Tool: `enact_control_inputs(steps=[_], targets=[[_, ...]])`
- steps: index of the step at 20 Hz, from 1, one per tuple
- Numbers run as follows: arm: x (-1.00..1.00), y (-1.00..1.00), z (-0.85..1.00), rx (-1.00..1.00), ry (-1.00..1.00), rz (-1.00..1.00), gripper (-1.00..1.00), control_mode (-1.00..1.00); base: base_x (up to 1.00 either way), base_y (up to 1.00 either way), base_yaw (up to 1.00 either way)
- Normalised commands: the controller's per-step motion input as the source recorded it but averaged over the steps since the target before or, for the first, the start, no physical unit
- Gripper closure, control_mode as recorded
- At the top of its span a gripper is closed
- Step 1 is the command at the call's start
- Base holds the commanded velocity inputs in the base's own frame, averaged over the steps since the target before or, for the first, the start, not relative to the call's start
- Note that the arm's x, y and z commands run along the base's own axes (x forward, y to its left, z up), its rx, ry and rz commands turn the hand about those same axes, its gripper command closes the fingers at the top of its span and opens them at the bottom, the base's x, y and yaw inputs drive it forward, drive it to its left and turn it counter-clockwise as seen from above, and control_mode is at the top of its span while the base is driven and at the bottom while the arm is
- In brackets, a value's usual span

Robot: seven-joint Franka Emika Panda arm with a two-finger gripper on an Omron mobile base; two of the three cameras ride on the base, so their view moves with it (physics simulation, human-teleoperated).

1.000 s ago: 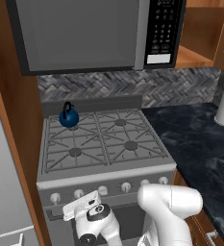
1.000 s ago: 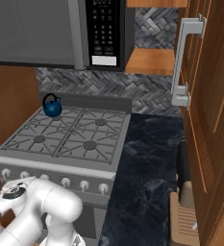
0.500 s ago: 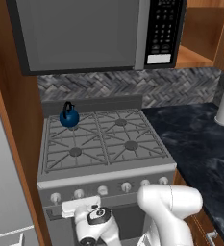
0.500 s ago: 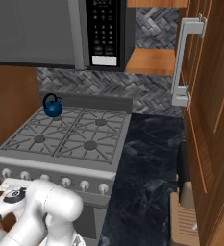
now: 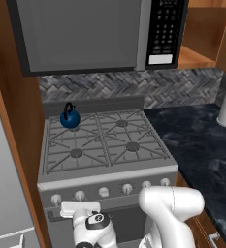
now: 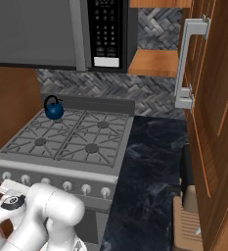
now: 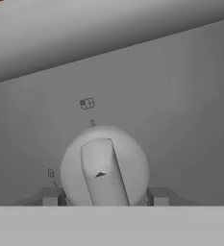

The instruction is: The kettle is done boiling. Turn off the stove, then wait for 300 timesteps before moving the kettle to the dining table.

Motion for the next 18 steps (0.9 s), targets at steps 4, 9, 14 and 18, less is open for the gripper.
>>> enact_control_inputs(steps=[4,9,14,18], targets=[[-0.04,0.0,0.0,0.0,0.0,0.0,-1.0,-1.0,0.0,0.0,0.0],[-0.3,0.0,0.04,0.0,-0.04,-0.04,-1.0,-1.0,0.0,0.0,0.0],[-0.3,0.0,0.07,0.0,-0.03,-0.02,-1.0,-1.0,0.0,0.0,0.0],[-0.28,0.13,0.07,0.0,-0.03,0.0,-1.0,-1.0,0.0,0.0,0.0]])
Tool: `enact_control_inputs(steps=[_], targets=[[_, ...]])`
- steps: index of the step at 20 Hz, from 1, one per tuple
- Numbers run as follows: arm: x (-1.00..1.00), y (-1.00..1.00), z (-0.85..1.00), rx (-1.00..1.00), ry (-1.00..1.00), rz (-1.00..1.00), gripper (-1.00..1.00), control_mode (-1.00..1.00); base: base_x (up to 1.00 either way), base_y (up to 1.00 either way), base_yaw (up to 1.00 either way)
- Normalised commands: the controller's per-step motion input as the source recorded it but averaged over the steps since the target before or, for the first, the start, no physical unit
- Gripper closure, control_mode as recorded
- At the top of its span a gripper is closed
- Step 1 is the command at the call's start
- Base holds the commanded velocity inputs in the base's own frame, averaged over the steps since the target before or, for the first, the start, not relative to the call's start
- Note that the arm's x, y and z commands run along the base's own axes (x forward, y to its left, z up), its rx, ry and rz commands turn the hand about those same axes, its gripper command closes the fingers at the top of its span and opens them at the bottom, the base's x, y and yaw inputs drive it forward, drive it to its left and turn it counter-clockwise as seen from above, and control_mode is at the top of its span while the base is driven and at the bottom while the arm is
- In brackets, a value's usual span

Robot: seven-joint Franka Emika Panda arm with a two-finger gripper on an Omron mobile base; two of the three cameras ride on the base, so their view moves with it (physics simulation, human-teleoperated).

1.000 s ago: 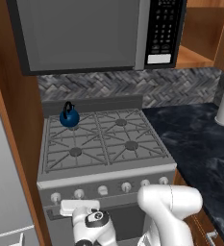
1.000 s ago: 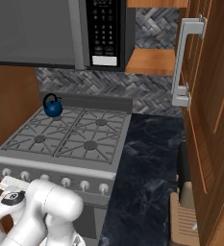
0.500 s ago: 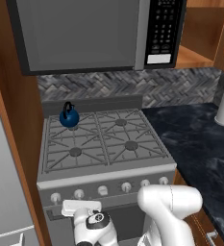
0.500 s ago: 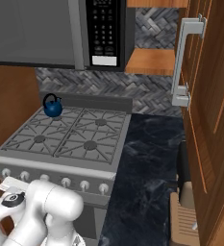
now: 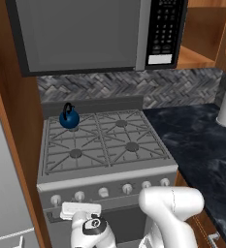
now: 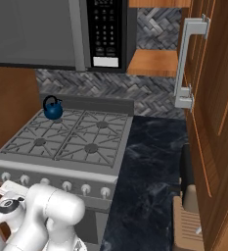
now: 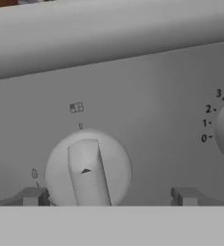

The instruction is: The kettle is done boiling. Turn off the stove, then wait for 300 timesteps before moving the kettle to the dining table.

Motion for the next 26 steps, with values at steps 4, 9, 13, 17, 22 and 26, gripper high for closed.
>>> enact_control_inputs(steps=[4,9,13,17,22,26], targets=[[-0.07,0.09,0.04,0.0,-0.01,0.0,-1.0,-1.0,0.0,0.0,0.0],[0.01,0.09,0.0,0.0,0.0,0.03,-1.0,-1.0,0.0,0.0,0.0],[0.02,0.06,0.0,-0.01,-0.01,0.02,-1.0,-1.0,0.0,0.0,0.0],[-0.18,0.0,0.01,-0.02,-0.05,0.0,-1.0,-1.0,0.0,0.0,0.0],[-0.29,0.0,0.07,-0.01,-0.07,0.0,-1.0,-1.0,0.0,0.0,0.0],[-0.39,0.0,0.15,0.0,-0.09,-0.01,-1.0,-1.0,0.0,0.0,0.0]])
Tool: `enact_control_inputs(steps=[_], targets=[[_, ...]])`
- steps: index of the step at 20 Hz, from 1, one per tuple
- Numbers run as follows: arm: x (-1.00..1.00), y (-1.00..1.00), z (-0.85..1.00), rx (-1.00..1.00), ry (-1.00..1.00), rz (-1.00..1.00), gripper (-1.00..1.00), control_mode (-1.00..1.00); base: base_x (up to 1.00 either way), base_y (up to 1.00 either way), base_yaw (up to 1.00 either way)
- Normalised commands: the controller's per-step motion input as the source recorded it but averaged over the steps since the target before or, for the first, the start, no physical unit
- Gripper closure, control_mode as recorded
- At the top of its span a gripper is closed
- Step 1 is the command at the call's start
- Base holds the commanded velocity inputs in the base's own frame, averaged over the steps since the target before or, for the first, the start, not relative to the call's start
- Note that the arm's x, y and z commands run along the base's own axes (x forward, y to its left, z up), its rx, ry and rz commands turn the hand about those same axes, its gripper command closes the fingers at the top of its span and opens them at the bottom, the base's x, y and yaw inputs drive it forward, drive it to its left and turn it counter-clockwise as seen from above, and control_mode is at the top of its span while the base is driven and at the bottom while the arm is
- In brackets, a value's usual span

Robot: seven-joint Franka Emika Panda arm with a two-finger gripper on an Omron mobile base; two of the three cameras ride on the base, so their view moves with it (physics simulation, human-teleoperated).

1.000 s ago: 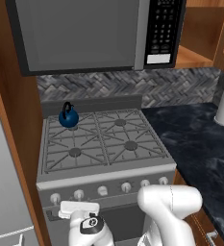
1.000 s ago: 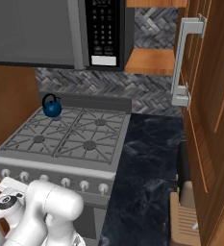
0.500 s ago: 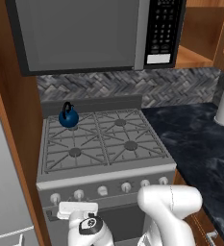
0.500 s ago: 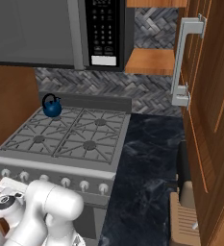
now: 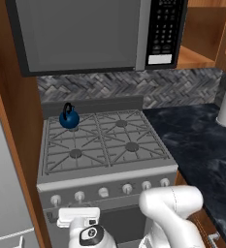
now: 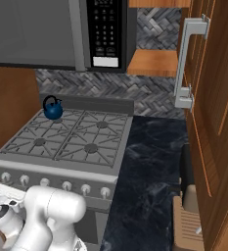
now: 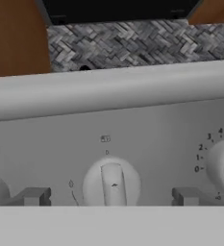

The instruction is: The kettle is done boiling. Turn off the stove, then wait for 300 timesteps before moving the kettle to the dining table.

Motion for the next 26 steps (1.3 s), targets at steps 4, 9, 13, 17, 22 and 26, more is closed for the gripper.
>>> enact_control_inputs(steps=[4,9,13,17,22,26], targets=[[-0.42,0.0,0.21,-0.01,-0.08,-0.05,-1.0,-1.0,0.0,0.0,0.0],[-0.39,-0.04,0.32,0.0,-0.07,-0.06,-1.0,-1.0,0.0,0.0,0.0],[-0.37,-0.06,0.54,0.0,-0.04,-0.07,-1.0,-1.0,0.0,0.0,0.0],[-0.39,-0.07,0.64,0.0,-0.04,-0.07,-1.0,-1.0,0.0,0.0,0.0],[-0.2,-0.01,0.56,0.0,0.0,-0.03,-1.0,-1.0,0.0,0.0,0.0],[-0.15,-0.01,0.62,0.0,0.0,-0.02,-1.0,-1.0,0.0,0.0,0.0]])
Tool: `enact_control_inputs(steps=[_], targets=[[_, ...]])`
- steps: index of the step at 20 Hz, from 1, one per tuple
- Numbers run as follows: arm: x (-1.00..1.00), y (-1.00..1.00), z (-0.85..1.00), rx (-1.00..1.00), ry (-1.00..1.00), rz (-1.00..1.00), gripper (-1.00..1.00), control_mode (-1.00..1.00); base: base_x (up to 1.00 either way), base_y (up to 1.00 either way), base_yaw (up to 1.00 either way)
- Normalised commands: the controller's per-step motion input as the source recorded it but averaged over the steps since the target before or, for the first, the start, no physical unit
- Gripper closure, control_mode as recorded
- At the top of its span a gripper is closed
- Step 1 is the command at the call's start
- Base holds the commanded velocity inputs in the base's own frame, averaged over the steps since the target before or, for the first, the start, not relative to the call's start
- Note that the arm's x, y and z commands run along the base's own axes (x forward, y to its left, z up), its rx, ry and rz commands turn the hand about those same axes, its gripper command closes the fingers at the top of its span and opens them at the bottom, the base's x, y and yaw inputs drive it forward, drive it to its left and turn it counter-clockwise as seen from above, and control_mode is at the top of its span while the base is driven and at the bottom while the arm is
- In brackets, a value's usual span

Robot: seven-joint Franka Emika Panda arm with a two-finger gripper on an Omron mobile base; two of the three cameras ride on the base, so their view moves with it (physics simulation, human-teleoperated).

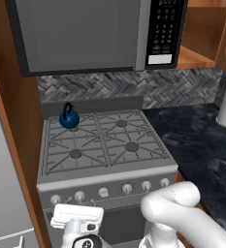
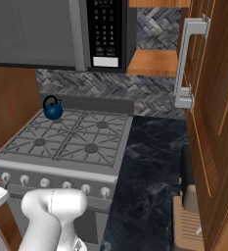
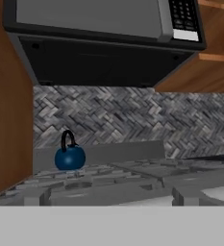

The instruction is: The kettle is done boiling. Turn off the stove, then wait for 300 timesteps before moving the kettle to the dining table.

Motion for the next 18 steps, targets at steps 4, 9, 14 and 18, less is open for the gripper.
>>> enact_control_inputs(steps=[4,9,14,18], targets=[[-0.11,-0.04,0.66,0.0,0.02,-0.02,-1.0,-1.0,0.0,0.0,0.0],[-0.03,-0.08,0.64,0.0,0.05,-0.02,-1.0,-1.0,0.0,0.0,0.0],[0.0,-0.14,0.55,0.0,0.1,-0.03,-1.0,-1.0,0.0,0.0,0.0],[0.04,-0.14,0.51,0.0,0.12,-0.03,-1.0,-1.0,0.0,0.0,0.0]])
